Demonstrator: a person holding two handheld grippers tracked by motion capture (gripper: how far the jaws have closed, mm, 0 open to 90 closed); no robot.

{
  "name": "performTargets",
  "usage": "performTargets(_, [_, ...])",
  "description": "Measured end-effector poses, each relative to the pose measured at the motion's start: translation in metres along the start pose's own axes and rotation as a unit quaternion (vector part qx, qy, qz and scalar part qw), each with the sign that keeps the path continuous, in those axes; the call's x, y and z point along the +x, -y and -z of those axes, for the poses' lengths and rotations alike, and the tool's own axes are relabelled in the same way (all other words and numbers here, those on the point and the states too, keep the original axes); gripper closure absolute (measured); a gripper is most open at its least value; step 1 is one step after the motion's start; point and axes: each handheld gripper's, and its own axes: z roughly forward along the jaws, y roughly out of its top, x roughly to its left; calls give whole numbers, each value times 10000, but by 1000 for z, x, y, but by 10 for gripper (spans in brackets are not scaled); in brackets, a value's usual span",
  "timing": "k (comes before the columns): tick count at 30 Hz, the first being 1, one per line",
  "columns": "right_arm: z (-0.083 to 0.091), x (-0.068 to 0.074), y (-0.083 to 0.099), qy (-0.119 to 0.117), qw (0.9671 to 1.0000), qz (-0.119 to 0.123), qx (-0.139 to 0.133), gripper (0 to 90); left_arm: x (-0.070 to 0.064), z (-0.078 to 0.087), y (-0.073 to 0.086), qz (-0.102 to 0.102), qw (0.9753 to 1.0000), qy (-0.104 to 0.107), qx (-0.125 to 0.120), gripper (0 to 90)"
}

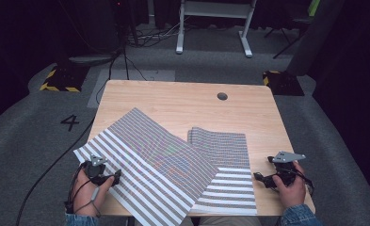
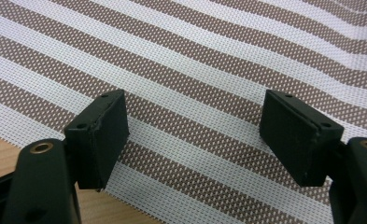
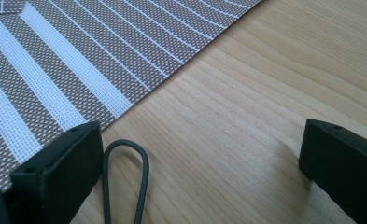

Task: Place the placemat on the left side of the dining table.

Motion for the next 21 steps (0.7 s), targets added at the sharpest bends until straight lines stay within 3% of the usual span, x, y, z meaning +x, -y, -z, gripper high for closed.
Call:
performTargets(8, [0,0,0,2,10000,0,0,3,-1,-4,-9,-132,9999,7,75,285])
performTargets(16, [0,0,0,4,10000,7,2,2,-6,-7,-18,-376,9990,215,73,534])
performTargets(18, [0,0,0,5,10000,7,1,2,-8,-9,-18,-433,9984,372,-36,656])
performTargets(21, [0,0,0,6,10000,8,1,2,-11,-10,-19,-558,9976,404,-50,802])
